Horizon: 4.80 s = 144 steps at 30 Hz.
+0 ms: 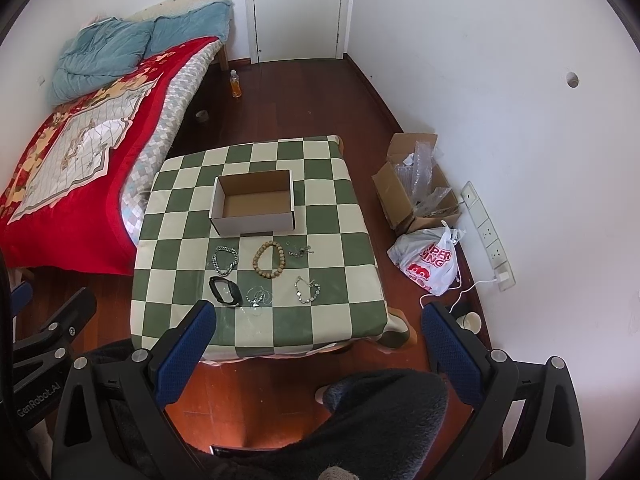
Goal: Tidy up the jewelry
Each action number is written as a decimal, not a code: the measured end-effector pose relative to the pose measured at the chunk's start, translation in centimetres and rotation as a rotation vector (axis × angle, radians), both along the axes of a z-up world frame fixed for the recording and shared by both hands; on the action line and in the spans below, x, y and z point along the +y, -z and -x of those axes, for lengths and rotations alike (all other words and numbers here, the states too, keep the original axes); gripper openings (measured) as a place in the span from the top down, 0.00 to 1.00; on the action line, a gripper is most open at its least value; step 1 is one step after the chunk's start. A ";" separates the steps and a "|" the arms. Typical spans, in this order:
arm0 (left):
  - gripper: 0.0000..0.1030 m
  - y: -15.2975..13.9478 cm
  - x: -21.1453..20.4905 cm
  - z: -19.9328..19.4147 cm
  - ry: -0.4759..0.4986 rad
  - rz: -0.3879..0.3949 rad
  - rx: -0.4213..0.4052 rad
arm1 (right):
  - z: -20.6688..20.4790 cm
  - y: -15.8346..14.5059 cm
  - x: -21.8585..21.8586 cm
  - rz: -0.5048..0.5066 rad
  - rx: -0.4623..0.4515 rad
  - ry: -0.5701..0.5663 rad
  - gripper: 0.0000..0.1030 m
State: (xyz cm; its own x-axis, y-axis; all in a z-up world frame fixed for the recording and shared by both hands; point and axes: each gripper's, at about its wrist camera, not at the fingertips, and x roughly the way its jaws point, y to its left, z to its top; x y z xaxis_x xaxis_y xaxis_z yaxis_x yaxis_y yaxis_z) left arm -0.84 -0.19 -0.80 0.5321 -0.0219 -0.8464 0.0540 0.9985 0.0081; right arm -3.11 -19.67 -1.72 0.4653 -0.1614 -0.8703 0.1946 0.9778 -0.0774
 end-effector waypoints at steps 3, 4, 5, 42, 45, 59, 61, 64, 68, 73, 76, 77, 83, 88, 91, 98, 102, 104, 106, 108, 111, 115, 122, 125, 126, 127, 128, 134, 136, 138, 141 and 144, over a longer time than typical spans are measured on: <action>0.00 0.1 0.2 0.0 -0.001 0.002 0.001 | -0.1 -0.1 -0.1 0.002 0.002 0.000 0.00; 0.00 0.1 0.2 0.0 -0.002 0.001 0.001 | -0.2 -0.1 -0.1 0.002 0.002 -0.001 0.00; 0.00 0.1 0.3 -0.1 -0.003 0.003 0.004 | -0.1 -0.1 0.0 0.002 0.001 -0.001 0.00; 0.00 -0.8 0.2 -0.8 -0.004 0.008 -0.013 | -0.3 -0.5 -0.1 0.012 -0.005 -0.011 0.00; 0.00 -0.8 0.3 -0.7 -0.005 0.008 -0.014 | -0.4 -0.8 -0.5 0.011 -0.009 -0.012 0.00; 0.00 -0.6 0.3 -0.8 -0.007 0.007 -0.019 | -0.1 -1.0 0.1 0.014 -0.019 -0.014 0.00; 0.00 -0.3 0.3 -1.2 -0.015 -0.004 -0.023 | -0.3 -0.9 -0.2 0.017 -0.024 -0.008 0.00; 0.00 0.9 0.6 -2.7 -0.046 -0.042 -0.031 | -1.0 0.2 -0.8 0.022 -0.017 0.010 0.00; 0.00 3.3 0.8 -5.5 -0.082 -0.074 -0.011 | -2.4 2.6 -1.7 0.014 0.003 0.042 0.00; 0.00 7.6 0.0 -9.1 -0.066 -0.118 0.073 | -6.0 6.6 -3.5 0.013 0.046 0.082 0.00; 0.00 10.4 -0.6 -11.1 -0.054 -0.124 0.137 | -8.1 9.0 -4.2 0.009 0.085 0.089 0.00; 0.00 11.4 -0.9 -12.1 -0.051 -0.128 0.171 | -9.0 10.2 -4.5 0.004 0.107 0.094 0.00; 0.00 14.2 -2.7 -16.6 -0.020 -0.162 0.188 | -13.7 15.7 -6.0 -0.043 0.205 0.094 0.00; 0.00 18.5 -3.5 -18.4 0.007 -0.191 0.267 | -16.7 19.5 -7.0 -0.069 0.257 0.105 0.00; 0.00 21.8 -3.2 -18.0 -0.006 -0.168 0.343 | -17.6 22.3 -7.2 -0.091 0.295 0.109 0.00; 0.05 28.5 -1.9 -15.6 -0.085 -0.022 0.522 | -17.3 29.3 -7.0 -0.157 0.386 0.118 0.08; 0.15 31.0 -2.5 -15.2 -0.100 0.014 0.573 | -16.6 32.7 -6.7 -0.178 0.430 0.133 0.12; 0.15 31.6 -3.0 -15.2 -0.101 0.021 0.571 | -16.3 33.7 -6.8 -0.178 0.442 0.142 0.13; 0.16 32.0 -3.7 -15.3 -0.092 0.012 0.562 | -16.1 34.7 -6.6 -0.175 0.452 0.151 0.13; 0.17 32.4 -4.5 -15.5 -0.079 -0.003 0.552 | -15.9 35.4 -6.6 -0.169 0.456 0.159 0.13; 0.27 32.8 -5.7 -15.6 -0.054 -0.038 0.526 | -15.8 36.2 -6.4 -0.155 0.460 0.171 0.14; 0.44 33.7 -6.6 -15.5 -0.024 -0.092 0.505 | -16.1 36.9 -6.2 -0.139 0.453 0.179 0.22; 0.48 34.6 -6.2 -14.9 -0.001 -0.096 0.461 | -16.1 37.6 -5.8 -0.140 0.421 0.189 0.30; 0.48 34.3 -5.8 -14.8 0.011 -0.111 0.447 | -15.8 37.5 -5.8 -0.160 0.406 0.194 0.37; 0.48 34.3 -5.6 -14.8 0.010 -0.108 0.447 | -15.7 37.4 -5.8 -0.160 0.403 0.192 0.39; 0.48 34.4 -5.1 -15.3 0.009 -0.107 0.447 | -15.7 37.4 -5.5 -0.156 0.394 0.185 0.43; 0.49 34.1 -4.9 -15.3 0.009 -0.108 0.446 | -15.7 37.3 -5.4 -0.154 0.388 0.175 0.46; 0.49 33.9 -4.7 -15.1 0.011 -0.115 0.451 | -15.7 36.7 -4.7 -0.186 0.361 0.151 0.95; 0.49 33.6 -4.5 -15.0 0.013 -0.116 0.447 | -15.4 36.6 -5.2 -0.250 0.349 0.175 0.97; 0.49 33.1 -4.4 -14.9 0.019 -0.125 0.437 | -15.1 36.2 -5.8 -0.299 0.336 0.193 0.99; 0.49 32.2 -4.3 -15.1 0.026 -0.116 0.426 | -14.7 34.9 -6.2 -0.337 0.295 0.200 0.99; 0.49 30.5 -4.5 -15.1 0.035 -0.096 0.405 | -14.6 33.2 -6.7 -0.375 0.251 0.203 0.99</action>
State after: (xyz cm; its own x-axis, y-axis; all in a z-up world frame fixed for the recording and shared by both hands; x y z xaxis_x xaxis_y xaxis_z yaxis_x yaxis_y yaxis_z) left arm 14.29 -4.66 -31.30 0.1563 0.0552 -0.9862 0.1062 0.9917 0.0724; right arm 11.51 -26.33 -34.88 0.2256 0.1190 -0.9669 0.4047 0.8914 0.2042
